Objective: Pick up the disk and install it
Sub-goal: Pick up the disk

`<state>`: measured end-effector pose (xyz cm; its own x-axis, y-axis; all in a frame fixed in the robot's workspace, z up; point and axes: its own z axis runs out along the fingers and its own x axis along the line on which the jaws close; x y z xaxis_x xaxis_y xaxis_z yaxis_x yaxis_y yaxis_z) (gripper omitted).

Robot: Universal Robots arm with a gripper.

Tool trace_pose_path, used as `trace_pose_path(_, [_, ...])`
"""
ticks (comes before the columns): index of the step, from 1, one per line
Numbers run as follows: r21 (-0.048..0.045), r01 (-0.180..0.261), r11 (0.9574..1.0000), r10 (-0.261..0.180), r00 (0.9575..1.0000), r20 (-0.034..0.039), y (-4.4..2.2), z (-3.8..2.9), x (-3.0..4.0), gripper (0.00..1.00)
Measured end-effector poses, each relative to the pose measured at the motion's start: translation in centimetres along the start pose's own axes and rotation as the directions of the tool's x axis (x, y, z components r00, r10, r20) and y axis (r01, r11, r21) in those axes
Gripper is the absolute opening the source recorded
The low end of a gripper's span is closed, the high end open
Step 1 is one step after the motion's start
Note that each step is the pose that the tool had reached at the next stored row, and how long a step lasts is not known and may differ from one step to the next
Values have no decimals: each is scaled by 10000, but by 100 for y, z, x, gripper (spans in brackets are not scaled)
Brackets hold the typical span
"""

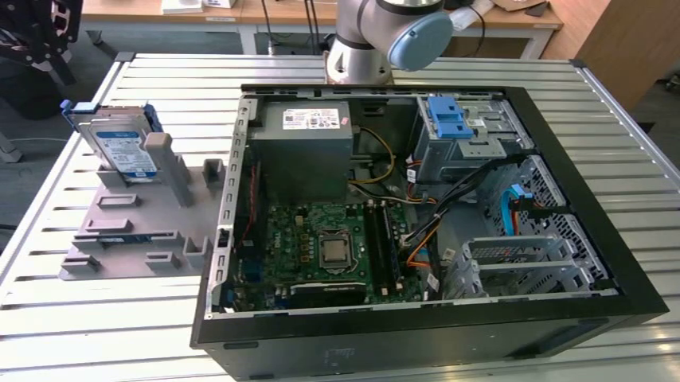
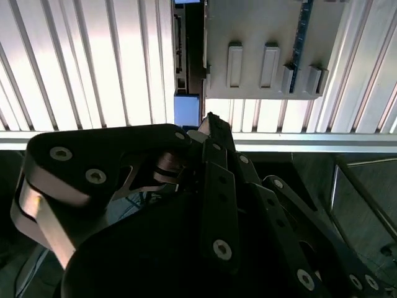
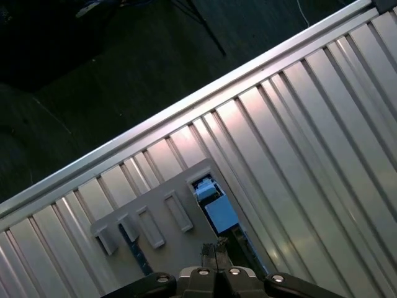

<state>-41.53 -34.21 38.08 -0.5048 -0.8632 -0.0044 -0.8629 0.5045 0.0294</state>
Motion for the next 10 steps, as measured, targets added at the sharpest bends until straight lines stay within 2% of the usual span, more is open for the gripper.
trace_pose_path(5, [-1,338,9994,-338,9994,-10,0,1,0,11])
trace_pose_path(10, [-4,779,9970,-779,9970,-23,0,2,0,11])
